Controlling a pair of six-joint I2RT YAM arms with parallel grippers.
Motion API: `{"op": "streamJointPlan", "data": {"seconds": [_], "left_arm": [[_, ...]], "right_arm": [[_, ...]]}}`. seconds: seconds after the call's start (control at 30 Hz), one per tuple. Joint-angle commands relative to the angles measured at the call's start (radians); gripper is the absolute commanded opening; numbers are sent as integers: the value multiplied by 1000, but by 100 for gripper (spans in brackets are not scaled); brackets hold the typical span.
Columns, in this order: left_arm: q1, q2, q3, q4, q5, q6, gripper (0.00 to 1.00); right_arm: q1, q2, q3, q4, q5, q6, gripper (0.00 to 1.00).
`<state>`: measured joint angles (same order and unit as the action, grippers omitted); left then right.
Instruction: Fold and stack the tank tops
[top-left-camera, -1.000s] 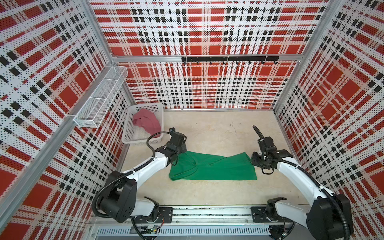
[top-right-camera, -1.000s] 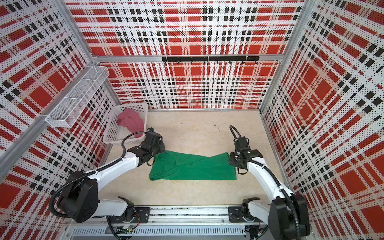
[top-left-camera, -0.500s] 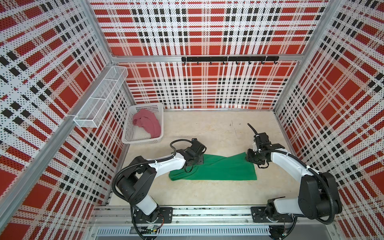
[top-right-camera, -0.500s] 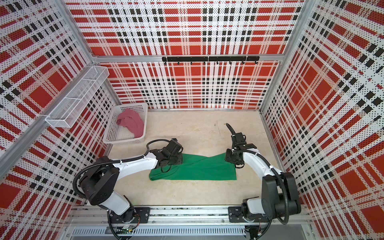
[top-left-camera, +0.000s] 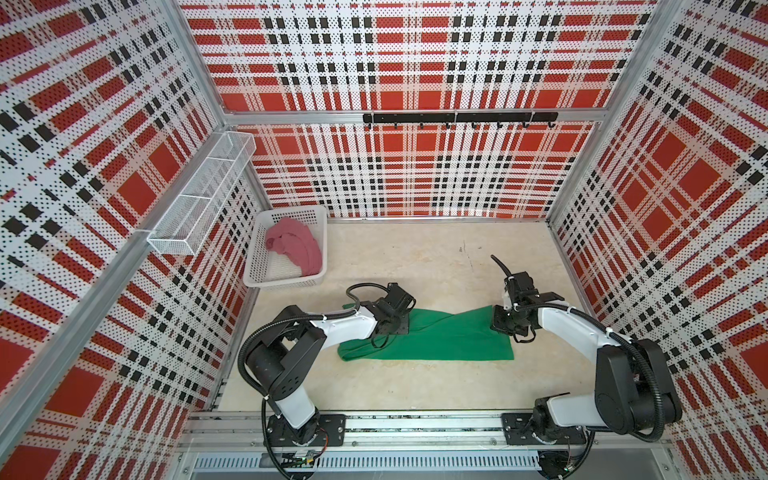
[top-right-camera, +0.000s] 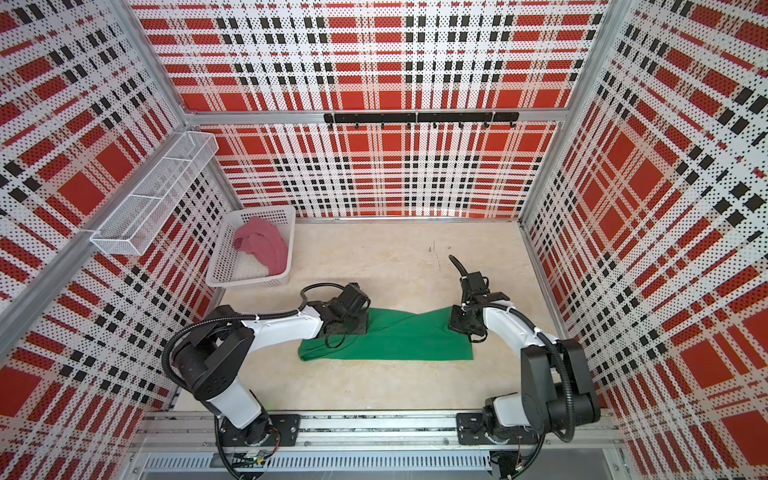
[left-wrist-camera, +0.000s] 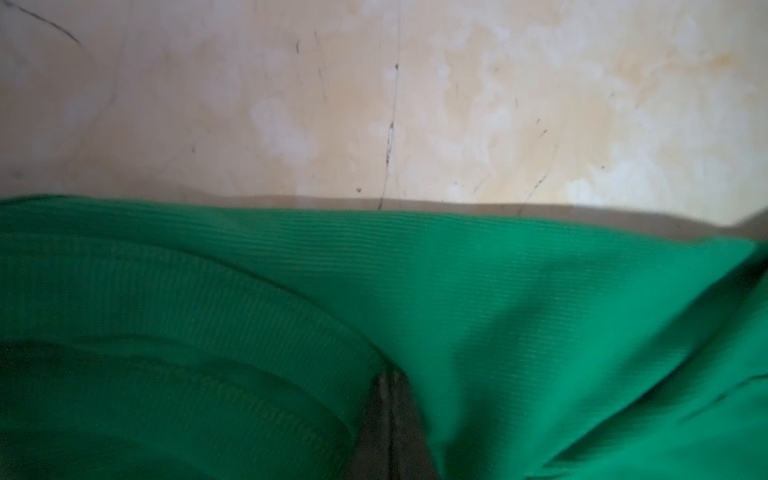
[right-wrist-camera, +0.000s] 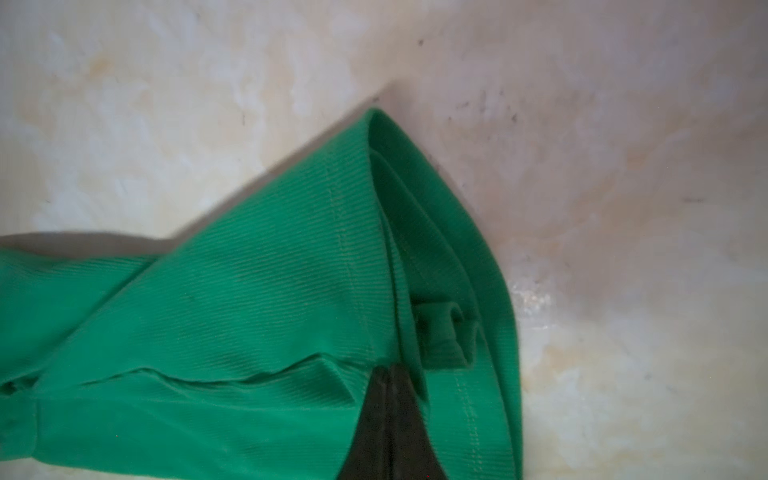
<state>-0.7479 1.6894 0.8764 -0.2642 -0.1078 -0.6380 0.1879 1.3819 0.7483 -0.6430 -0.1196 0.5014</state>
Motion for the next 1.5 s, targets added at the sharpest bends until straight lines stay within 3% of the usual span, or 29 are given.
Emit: {"op": "streamJointPlan", "data": {"seconds": [0.0, 0.47, 0.7, 0.87, 0.97, 1.03, 1.2, 1.33, 1.47], "left_arm": [[-5, -15, -31, 14, 17, 1, 0], [83, -158, -132, -16, -4, 26, 0], [73, -130, -129, -18, 1, 32, 0], [100, -171, -66, -98, -55, 64, 0], [127, -212, -24, -137, -63, 79, 22], [134, -214, -14, -145, -65, 78, 30], [137, -146, -78, -53, -27, 46, 32], [149, -75, -105, 33, -31, 32, 29], [153, -2, -88, 77, -36, 29, 27]], "right_arm": [[5, -48, -20, -23, 31, 9, 0], [5, -32, -106, 23, 132, 45, 0], [5, 4, -118, 57, 158, 67, 0], [4, -76, -18, -52, 192, 2, 23], [5, -128, 54, -95, 187, -71, 39], [14, -138, 76, -91, 155, -103, 40], [169, -38, 109, -8, 140, -125, 35], [227, 93, 140, 45, 143, -153, 28], [234, 132, 117, 116, 148, -191, 11]]}}
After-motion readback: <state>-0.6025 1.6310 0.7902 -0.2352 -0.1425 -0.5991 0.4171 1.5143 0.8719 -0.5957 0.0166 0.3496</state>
